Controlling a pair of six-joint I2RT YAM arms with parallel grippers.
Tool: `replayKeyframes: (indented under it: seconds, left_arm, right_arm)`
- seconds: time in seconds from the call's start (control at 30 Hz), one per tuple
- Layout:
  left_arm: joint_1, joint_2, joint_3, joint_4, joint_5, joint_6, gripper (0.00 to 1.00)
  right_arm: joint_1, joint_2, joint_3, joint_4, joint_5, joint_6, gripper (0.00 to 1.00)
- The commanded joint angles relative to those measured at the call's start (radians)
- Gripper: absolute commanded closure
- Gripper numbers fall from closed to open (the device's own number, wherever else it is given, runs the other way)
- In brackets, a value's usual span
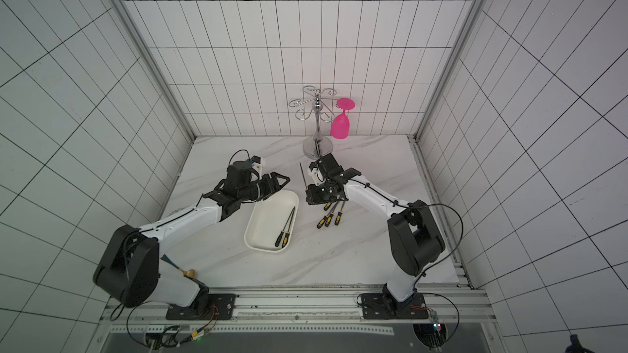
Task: Put the file tool into the storage box
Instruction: Pick up the file tool from the center of the board.
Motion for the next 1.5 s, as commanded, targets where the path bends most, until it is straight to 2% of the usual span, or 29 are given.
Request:
replayKeyframes:
  seconds: [0.0,0.2,0.27,0.3,0.43,0.5,0.67,0.7,0.8,0.87,1.1,1.3,1.4,1.47]
  left_arm:
    - [-0.011,0.043,0.052,0.067,0.028,-0.023,0.28]
    - [-0.033,0.106,0.088,0.1,0.04,-0.041,0.29]
    - [-0.036,0.118,0.087,0.125,0.048,-0.054,0.31]
    - [-0.037,0.123,0.087,0.135,0.049,-0.059,0.35]
    - [-0.037,0.127,0.084,0.151,0.061,-0.066,0.87]
    - [-0.037,0.121,0.082,0.148,0.063,-0.063,1.0]
    - [-0.037,0.1,0.075,0.123,0.063,-0.049,1.0]
    - [-0.037,0.094,0.07,0.121,0.062,-0.047,1.0]
    - [-0.036,0.064,0.068,0.093,0.061,-0.028,1.0]
    - [-0.036,0.035,0.073,0.05,0.055,0.004,1.0]
    - [-0.034,-0.087,0.112,-0.246,-0.016,0.242,1.0]
    - [-0.033,-0.134,0.102,-0.484,-0.168,0.405,1.0]
    - [-0.034,-0.135,0.082,-0.54,-0.235,0.433,1.0]
    - [-0.034,-0.129,0.064,-0.546,-0.272,0.438,1.0]
  right_arm:
    - [0.03,-0.041,0.044,-0.013,-0.064,-0.054,0.98]
    - [0.075,-0.067,0.064,-0.034,-0.07,-0.096,0.98]
    - [0.086,-0.072,0.064,-0.037,-0.058,-0.103,0.98]
    - [0.088,-0.073,0.064,-0.038,-0.059,-0.105,0.98]
    - [0.089,-0.077,0.064,-0.042,-0.042,-0.106,0.98]
    - [0.089,-0.079,0.066,-0.042,-0.039,-0.105,0.98]
    - [0.089,-0.075,0.07,-0.042,-0.033,-0.102,0.97]
    - [0.089,-0.074,0.071,-0.042,-0.03,-0.101,0.93]
    - [0.089,-0.079,0.071,-0.042,-0.004,-0.09,0.71]
    - [0.086,-0.083,0.068,-0.042,0.025,-0.082,0.65]
    - [0.064,-0.093,0.04,-0.021,0.087,-0.05,0.63]
    - [0.012,-0.092,0.02,-0.007,0.123,0.005,0.62]
    - [-0.017,-0.101,0.001,0.01,0.127,0.038,0.56]
    - [-0.036,-0.107,-0.012,0.025,0.106,0.054,0.47]
